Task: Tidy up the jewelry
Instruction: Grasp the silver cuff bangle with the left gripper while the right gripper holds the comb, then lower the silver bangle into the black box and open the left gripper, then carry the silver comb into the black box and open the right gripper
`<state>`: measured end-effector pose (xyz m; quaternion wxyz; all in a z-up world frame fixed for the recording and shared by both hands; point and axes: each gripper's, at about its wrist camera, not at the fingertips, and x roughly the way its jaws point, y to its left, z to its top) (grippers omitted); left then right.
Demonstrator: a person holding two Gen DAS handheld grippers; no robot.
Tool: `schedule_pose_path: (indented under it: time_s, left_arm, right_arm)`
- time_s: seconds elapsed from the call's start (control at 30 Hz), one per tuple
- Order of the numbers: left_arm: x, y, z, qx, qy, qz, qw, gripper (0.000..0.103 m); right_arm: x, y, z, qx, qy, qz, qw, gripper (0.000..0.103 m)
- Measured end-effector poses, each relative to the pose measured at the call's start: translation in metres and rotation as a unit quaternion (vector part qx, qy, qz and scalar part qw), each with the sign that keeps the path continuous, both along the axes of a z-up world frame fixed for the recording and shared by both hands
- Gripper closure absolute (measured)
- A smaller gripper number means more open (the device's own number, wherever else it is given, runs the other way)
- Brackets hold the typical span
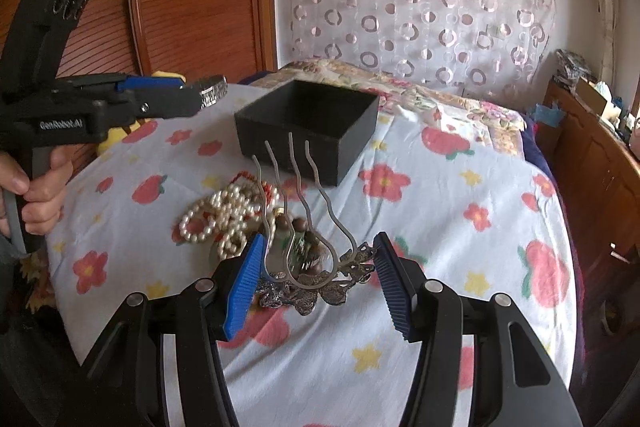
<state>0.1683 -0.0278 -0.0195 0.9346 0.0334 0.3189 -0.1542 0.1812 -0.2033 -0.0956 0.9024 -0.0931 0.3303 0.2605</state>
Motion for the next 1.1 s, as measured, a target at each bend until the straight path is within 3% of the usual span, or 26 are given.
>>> schedule_pose_path:
  time_s: [0.3,0.6,0.87,1.1]
  left_arm:
    - [0.058,0.001,0.001,0.011,-0.002,0.004,0.9999,0.046]
    - [0.109,0.004,-0.026,0.015,0.032,0.003,0.9994,0.046]
    - [0.127,0.004,-0.044,0.014,0.056,-0.006,0.9983,0.046]
    - [0.121,0.015,-0.027,-0.006,0.03,0.005,0.9995,0.035]
  right_arm:
    - [0.042,0.001,0.014,0.003,-0.004,0.001,1.0,0.044]
    - [0.089,-0.001,0.018,0.022,0.001,-0.005,1.0,0.044]
    - [0.12,0.006,0.019,0.026,0.007,0.004,1.0,0.044]
    - [0.14,0.023,0.02,0.024,0.012,0.019,0.999,0.044]
